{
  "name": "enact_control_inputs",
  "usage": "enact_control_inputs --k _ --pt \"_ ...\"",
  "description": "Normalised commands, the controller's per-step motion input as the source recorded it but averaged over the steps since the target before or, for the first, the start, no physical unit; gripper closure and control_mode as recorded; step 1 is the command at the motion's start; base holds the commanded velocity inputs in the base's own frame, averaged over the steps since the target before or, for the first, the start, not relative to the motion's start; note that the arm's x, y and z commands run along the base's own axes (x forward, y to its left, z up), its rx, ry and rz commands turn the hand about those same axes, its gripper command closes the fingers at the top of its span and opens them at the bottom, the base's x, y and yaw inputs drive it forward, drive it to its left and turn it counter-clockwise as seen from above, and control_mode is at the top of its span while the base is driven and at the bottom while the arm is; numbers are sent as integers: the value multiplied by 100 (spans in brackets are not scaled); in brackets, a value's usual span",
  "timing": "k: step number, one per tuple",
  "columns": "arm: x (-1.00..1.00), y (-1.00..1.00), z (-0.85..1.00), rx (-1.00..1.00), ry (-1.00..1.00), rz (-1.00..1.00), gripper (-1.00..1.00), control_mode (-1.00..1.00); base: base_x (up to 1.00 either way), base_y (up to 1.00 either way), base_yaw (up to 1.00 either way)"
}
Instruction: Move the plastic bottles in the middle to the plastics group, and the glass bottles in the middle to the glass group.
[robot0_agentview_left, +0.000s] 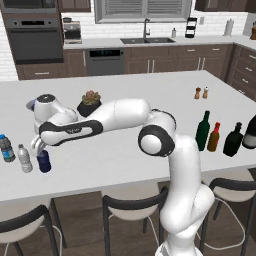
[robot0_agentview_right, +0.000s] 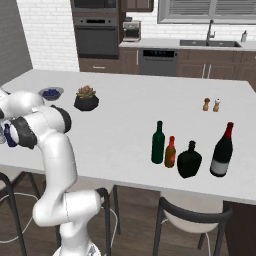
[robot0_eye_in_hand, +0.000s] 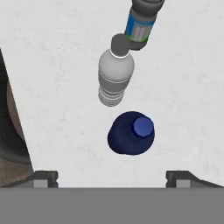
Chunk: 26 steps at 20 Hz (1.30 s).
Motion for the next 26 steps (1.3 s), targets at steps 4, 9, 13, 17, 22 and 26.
enact_control_inputs --k 4,9,13,17,22,26 --pt "-100 -85 0 10 -15 -12 -100 -100 0 0 0" --pt "-99 -85 0 10 -11 -23 -100 -100 0 0 0" --pt "-49 -82 24 13 -1 -31 -100 -100 0 0 0" --pt "-26 -94 41 22 -2 -34 -100 -100 0 0 0" --pt "-32 -99 38 18 -1 -28 -100 -100 0 0 0" --pt "-27 -91 47 3 6 -21 -100 -100 0 0 0"
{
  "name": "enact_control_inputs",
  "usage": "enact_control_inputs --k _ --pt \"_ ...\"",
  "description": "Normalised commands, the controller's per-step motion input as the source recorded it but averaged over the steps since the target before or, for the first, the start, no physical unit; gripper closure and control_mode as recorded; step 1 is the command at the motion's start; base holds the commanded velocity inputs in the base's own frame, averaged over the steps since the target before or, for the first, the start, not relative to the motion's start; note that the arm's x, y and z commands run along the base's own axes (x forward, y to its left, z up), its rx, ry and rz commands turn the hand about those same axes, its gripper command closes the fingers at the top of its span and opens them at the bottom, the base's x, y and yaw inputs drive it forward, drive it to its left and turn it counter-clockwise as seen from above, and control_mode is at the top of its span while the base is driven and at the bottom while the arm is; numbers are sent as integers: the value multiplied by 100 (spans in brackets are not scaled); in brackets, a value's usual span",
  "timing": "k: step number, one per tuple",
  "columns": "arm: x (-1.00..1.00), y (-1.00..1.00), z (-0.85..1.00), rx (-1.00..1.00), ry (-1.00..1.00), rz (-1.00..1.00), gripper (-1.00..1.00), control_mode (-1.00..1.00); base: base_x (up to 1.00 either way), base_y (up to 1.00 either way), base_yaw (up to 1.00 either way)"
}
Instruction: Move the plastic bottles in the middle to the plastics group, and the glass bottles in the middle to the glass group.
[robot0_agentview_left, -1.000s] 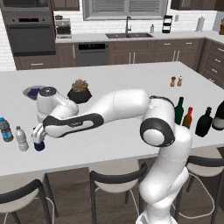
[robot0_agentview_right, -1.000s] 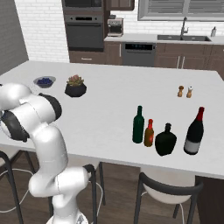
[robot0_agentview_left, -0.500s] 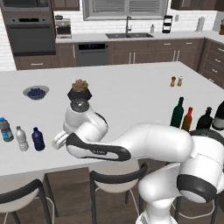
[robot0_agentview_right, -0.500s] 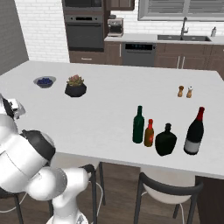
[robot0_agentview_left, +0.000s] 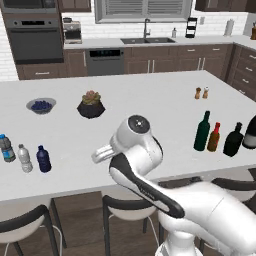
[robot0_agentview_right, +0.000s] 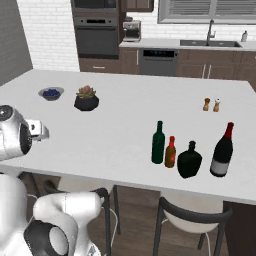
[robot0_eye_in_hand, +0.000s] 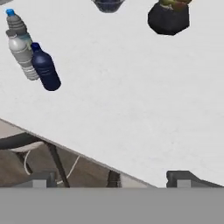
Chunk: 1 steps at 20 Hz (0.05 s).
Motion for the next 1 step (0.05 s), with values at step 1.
enact_control_inputs --k 1 --pt "-21 -97 44 0 14 -18 -100 -100 0 0 0"
